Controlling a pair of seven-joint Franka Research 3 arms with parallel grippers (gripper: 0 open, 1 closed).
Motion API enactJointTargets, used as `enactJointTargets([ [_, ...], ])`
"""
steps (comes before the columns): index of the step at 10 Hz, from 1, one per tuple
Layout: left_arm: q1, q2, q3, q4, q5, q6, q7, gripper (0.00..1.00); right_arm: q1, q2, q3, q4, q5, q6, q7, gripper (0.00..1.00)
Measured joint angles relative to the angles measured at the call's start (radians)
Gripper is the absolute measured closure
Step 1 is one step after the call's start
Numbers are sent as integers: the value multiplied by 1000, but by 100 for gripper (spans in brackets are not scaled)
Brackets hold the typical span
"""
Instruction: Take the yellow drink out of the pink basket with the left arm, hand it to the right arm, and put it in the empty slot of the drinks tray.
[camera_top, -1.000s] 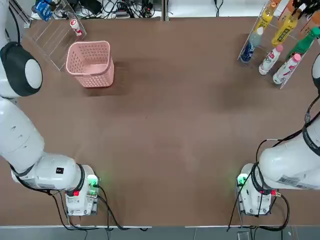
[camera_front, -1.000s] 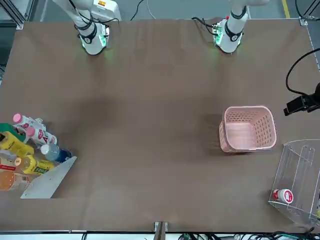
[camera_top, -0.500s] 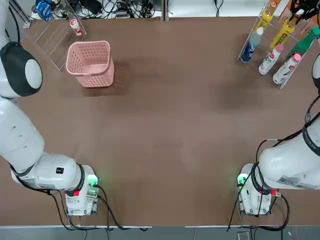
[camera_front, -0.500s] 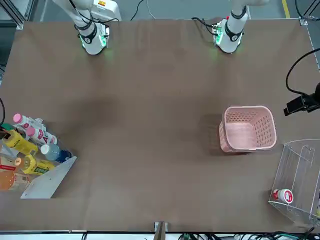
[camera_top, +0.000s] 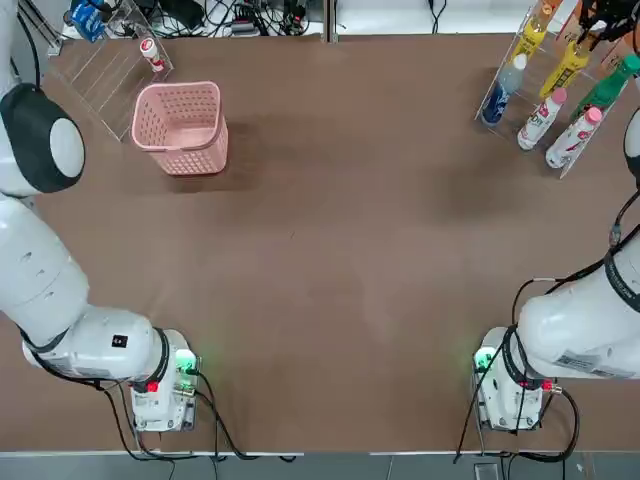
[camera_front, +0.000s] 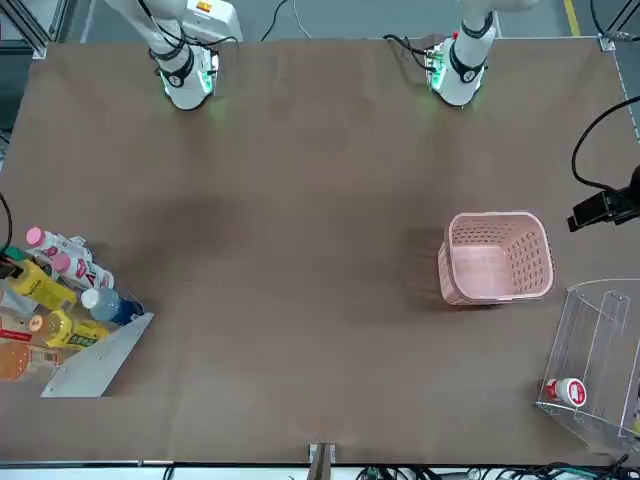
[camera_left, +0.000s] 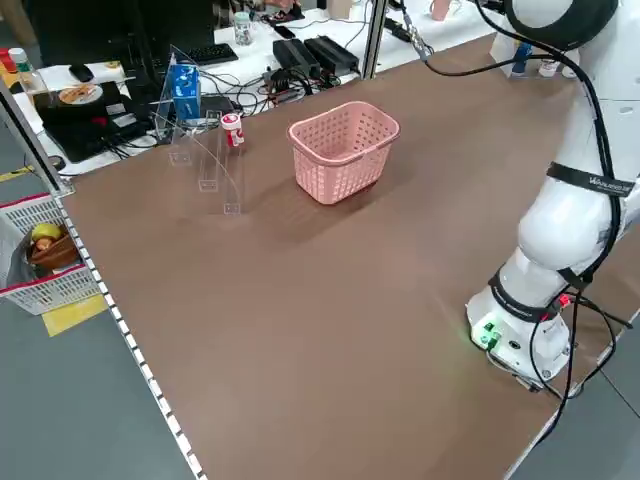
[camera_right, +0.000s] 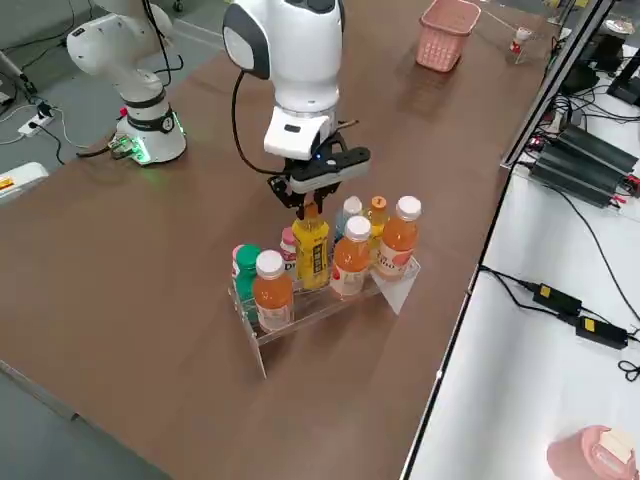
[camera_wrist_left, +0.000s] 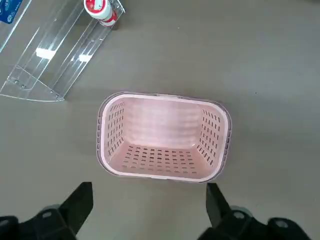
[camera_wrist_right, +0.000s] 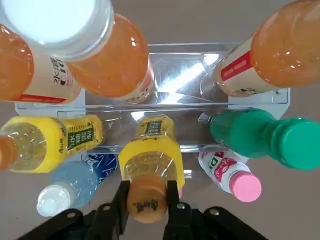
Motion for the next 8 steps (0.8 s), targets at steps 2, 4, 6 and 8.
enactJointTargets([
  [2, 0, 0, 0, 0, 0, 0, 0, 0, 0, 15, 0, -4, 0, 28, -7, 66],
  [4, 0, 0, 0, 0, 0, 0, 0, 0, 0, 24, 0, -4, 0, 39, -17, 66],
  [6, 0, 0, 0, 0, 0, 0, 0, 0, 0, 25, 0, -4, 0, 44, -22, 64],
  [8, 0, 0, 0, 0, 0, 0, 0, 0, 0, 24, 0, 5, 0, 56, -25, 53],
])
